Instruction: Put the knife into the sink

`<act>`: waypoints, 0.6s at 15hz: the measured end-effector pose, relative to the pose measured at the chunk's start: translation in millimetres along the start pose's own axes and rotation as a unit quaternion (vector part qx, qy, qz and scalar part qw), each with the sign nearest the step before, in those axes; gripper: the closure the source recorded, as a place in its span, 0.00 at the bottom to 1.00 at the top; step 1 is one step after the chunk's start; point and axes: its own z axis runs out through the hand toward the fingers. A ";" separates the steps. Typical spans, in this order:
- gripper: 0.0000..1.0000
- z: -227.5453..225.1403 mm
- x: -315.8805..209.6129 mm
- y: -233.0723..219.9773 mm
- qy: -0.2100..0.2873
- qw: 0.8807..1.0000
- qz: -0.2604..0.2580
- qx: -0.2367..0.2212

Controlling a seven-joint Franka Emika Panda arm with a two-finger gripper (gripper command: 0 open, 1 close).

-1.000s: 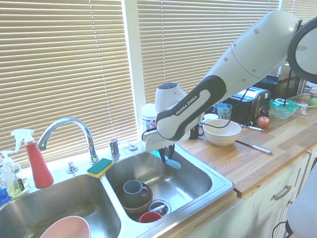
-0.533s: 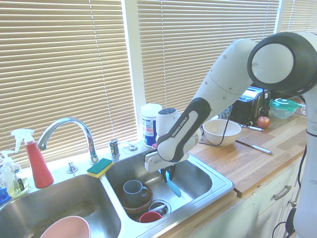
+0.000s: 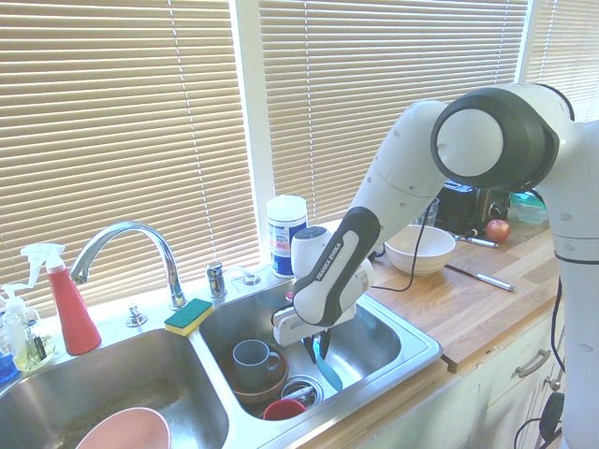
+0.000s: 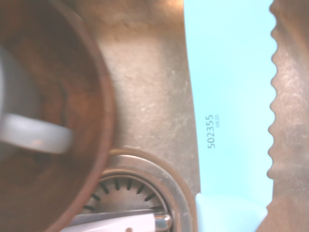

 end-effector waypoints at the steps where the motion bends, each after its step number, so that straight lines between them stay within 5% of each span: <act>1: 1.00 8.6 0.1 -0.1 -0.004 1.000 0.000 -0.002; 8: 1.00 49.9 -0.4 1.7 -0.022 1.000 0.000 -0.013; 9: 0.00 50.0 0.2 1.9 -0.025 1.000 0.001 -0.012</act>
